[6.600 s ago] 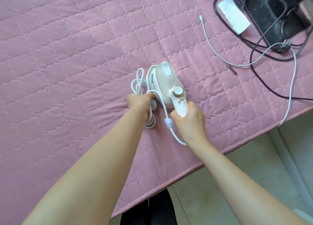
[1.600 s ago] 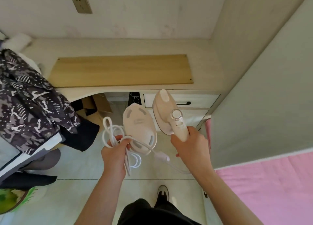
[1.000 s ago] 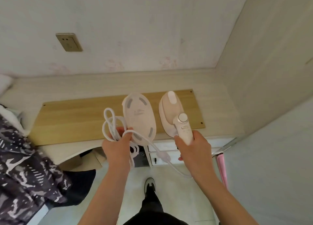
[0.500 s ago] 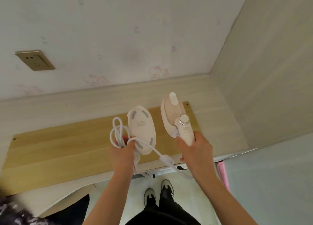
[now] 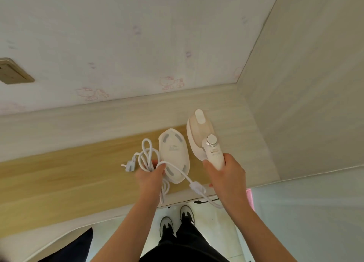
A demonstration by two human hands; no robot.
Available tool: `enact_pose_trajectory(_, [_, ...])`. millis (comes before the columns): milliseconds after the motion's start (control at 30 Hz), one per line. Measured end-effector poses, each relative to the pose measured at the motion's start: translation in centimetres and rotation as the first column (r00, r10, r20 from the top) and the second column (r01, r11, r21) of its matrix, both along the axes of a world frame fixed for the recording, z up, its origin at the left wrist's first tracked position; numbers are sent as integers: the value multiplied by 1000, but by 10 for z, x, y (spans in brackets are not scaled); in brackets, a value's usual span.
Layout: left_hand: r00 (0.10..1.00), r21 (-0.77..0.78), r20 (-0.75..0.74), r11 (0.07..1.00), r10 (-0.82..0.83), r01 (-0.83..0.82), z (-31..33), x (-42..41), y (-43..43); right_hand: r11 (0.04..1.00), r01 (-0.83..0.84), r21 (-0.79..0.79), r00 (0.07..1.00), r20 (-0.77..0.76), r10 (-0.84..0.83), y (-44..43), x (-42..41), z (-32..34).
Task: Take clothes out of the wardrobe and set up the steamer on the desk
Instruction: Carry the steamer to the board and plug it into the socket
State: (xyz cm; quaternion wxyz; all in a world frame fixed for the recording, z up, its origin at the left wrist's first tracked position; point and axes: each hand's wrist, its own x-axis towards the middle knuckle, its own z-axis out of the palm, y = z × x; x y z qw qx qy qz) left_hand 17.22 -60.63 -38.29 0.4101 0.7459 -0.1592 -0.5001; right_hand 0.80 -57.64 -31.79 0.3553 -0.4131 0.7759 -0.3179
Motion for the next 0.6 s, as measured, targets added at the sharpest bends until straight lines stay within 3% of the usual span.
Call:
enact_pose_trajectory(300, [995, 123, -100, 992, -5, 17, -24, -26, -13, 1000, 18, 21, 999, 31, -19, -5, -12, -10])
enact_pose_trajectory(600, [989, 175, -64, 974, -133, 142, -37, -31, -23, 1000, -10, 26, 1000, 21, 9, -11, -18, -17])
